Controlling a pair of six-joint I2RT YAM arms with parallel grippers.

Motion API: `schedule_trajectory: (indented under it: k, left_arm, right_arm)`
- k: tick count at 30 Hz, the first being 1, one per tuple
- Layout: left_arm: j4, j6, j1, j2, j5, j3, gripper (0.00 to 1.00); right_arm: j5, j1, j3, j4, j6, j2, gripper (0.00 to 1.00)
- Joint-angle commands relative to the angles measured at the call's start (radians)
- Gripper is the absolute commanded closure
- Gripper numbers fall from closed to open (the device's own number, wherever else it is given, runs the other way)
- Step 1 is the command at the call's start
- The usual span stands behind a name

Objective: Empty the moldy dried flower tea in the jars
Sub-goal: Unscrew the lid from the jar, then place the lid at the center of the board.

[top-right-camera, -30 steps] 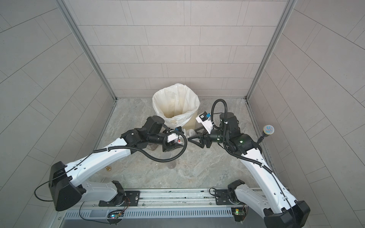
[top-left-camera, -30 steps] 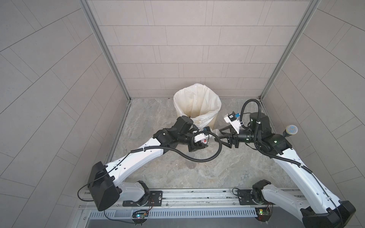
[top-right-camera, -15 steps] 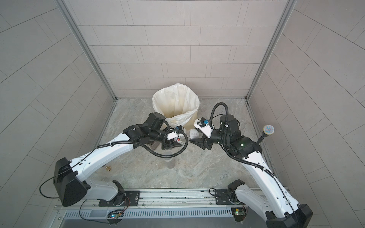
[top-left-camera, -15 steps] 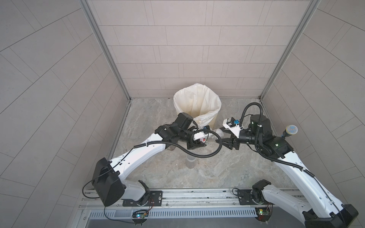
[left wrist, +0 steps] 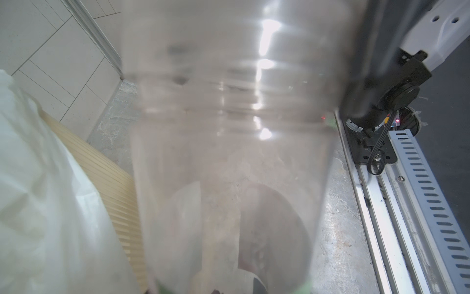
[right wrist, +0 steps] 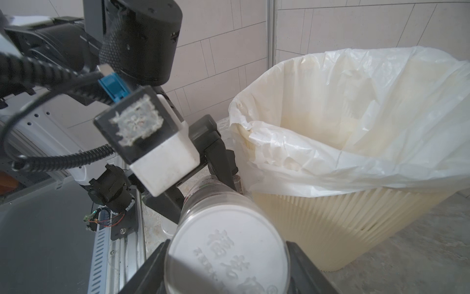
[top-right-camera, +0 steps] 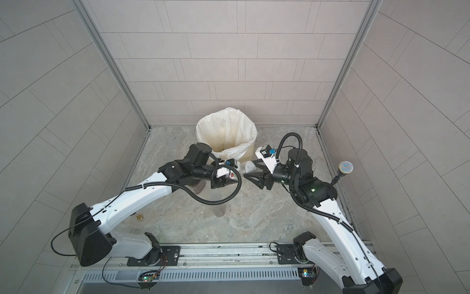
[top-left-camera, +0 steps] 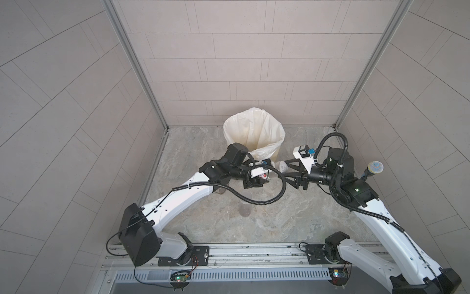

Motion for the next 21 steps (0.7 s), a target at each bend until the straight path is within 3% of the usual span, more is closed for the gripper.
schedule_trajectory:
  k: [1, 7, 14, 18, 21]
  left_arm:
    - [0.072, 0.022, -0.009, -0.014, 0.039, -0.004, 0.51]
    - [0.072, 0.007, 0.014, -0.016, 0.056, -0.004, 0.51]
    - [0.058, 0.001, 0.029, -0.003, 0.057, 0.002, 0.51]
    - [0.058, -0.005, 0.035, -0.014, 0.051, -0.002, 0.51]
    - [0.063, -0.018, 0.040, -0.025, 0.041, -0.003, 0.51]
  right_arm:
    - [-0.104, -0.020, -0.013, 0.216, 0.179, -0.005, 0.48]
    - [-0.133, -0.099, -0.053, 0.384, 0.329, -0.026, 0.49]
    - [-0.124, -0.143, -0.043, 0.416, 0.399, -0.027, 0.51]
    - [-0.082, -0.173, -0.037, 0.368, 0.405, -0.028, 0.51]
    - [0.016, -0.220, -0.003, 0.224, 0.386, -0.023, 0.51]
